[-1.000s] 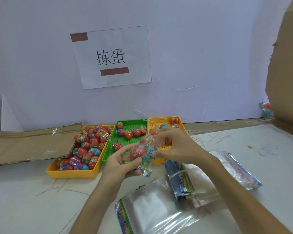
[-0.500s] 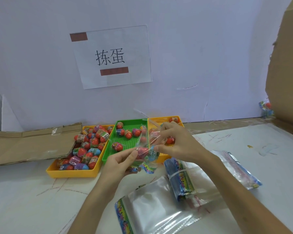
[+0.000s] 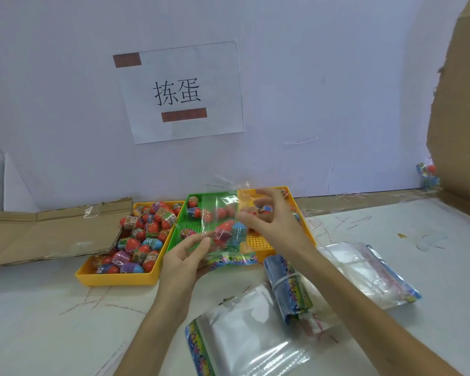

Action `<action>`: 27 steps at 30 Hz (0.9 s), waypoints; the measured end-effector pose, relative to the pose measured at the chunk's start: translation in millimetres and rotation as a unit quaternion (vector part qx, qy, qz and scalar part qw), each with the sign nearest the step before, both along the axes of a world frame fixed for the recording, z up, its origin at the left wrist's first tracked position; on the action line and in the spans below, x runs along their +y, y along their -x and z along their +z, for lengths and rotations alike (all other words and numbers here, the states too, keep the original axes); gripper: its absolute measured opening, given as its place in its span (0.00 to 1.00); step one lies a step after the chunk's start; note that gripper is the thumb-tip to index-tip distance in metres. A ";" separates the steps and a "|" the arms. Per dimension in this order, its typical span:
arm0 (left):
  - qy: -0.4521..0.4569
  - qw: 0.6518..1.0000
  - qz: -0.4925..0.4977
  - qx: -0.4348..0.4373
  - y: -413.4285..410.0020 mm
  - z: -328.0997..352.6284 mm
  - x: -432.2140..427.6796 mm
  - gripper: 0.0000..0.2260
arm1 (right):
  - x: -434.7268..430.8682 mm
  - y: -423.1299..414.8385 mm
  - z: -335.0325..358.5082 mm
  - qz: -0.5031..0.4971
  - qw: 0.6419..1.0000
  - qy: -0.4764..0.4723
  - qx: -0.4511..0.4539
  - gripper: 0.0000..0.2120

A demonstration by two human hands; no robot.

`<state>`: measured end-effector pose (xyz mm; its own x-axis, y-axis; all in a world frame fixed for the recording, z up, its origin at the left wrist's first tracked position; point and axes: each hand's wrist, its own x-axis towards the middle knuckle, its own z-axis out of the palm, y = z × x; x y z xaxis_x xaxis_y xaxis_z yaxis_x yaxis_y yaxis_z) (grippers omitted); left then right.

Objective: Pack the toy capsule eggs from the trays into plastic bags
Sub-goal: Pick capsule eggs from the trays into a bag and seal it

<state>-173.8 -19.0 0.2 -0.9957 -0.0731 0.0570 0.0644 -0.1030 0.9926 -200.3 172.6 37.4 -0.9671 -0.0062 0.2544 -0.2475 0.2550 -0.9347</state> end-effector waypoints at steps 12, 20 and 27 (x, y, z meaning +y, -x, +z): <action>0.046 0.997 -0.056 0.013 -4.9 2.9 8.0 0.12 | -2.2 -2.5 -1.0 0.046 0.995 0.073 -0.043 0.03; -0.011 0.990 -0.139 0.001 -7.0 5.4 9.3 0.20 | -7.0 -7.0 -2.0 0.095 0.995 0.038 0.021 0.03; 0.031 0.998 -0.038 0.034 -3.6 1.5 6.2 0.10 | -6.7 -3.2 -5.2 0.126 0.992 -0.014 -0.012 0.06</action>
